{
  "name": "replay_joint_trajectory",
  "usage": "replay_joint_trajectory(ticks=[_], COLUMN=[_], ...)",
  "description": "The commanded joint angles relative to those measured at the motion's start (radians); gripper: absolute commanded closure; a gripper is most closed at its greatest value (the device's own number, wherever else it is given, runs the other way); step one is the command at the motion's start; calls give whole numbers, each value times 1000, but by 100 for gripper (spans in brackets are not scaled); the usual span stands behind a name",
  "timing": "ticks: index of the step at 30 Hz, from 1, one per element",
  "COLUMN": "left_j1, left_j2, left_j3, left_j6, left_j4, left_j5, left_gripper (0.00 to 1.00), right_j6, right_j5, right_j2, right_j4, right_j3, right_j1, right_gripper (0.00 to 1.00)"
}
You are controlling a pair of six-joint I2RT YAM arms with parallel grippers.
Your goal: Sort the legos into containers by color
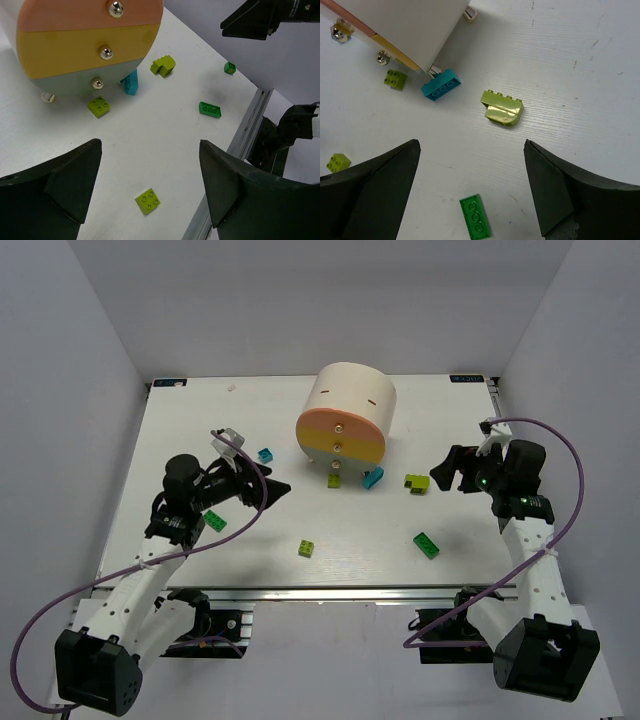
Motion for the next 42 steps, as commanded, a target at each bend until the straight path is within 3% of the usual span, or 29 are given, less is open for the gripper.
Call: replay_joint_trajectory(ticks=[1,4,5,9,11,12,16,20,22,23,24,25,26,27,28,30,31,32,35,42], left_j1=[0,0,0,-11,-24,-35,-109,-190,-221,-247,-261,-273,-299,-311,-322,-350,-359,-373,-396,-437], left_j2=[7,13,15,77,108,124,226,378,435,500,533,565,626,653,679,736,752,771,834,912], left_j3=[-11,-23,-29,-14,45,65,184,311,386,412,466,498,529,593,621,667,711,733,819,909], left_j6=[-33,-73,-109,-190,-206,-215,-228,-206,-208,-212,-215,-214,-211,-211,-211,-198,-191,-186,-174,-160], left_j4=[63,98,121,187,157,141,33,-38,-54,-82,-96,-110,-126,-162,-178,-207,-219,-230,-280,-317], left_j5=[46,43,41,14,-28,-61,-234,-363,-406,-449,-471,-492,-549,-584,-613,-692,-709,-761,-808,-922], left_gripper=[13,29,46,73,71,55,32,30,34,41,44,48,50,50,50,47,44,40,36,36], right_j6=[-53,-186,-223,-312,-326,-334,-345,-383,-331,-313,-288,-273,-258,-241,-239,-234,-233,-233,-231,-227], right_j5=[-77,-192,-230,-240,-200,-177,-155,-144,-146,-140,-140,-143,-128,-120,-117,-105,-102,-102,-102,-98], right_j2=[-38,-104,-123,-181,-181,-178,-117,-72,-78,-100,-115,-124,-133,-144,-144,-132,-129,-123,-120,-126], right_j4=[-10,-2,-6,-9,-12,-18,-59,-122,-110,-70,-50,-30,-1,2,5,-4,-10,-13,-18,-15], right_j3=[44,-6,-19,-51,-52,-46,-14,21,38,20,3,-9,-16,-25,-25,-14,-10,-8,-6,-6], right_j1=[1,13,15,27,27,30,41,55,62,62,65,65,62,64,64,64,65,67,72,76], right_gripper=[11,11,11,11,11,11,11,11,11,12,18,32,68,76,77,70,60,59,56,54])
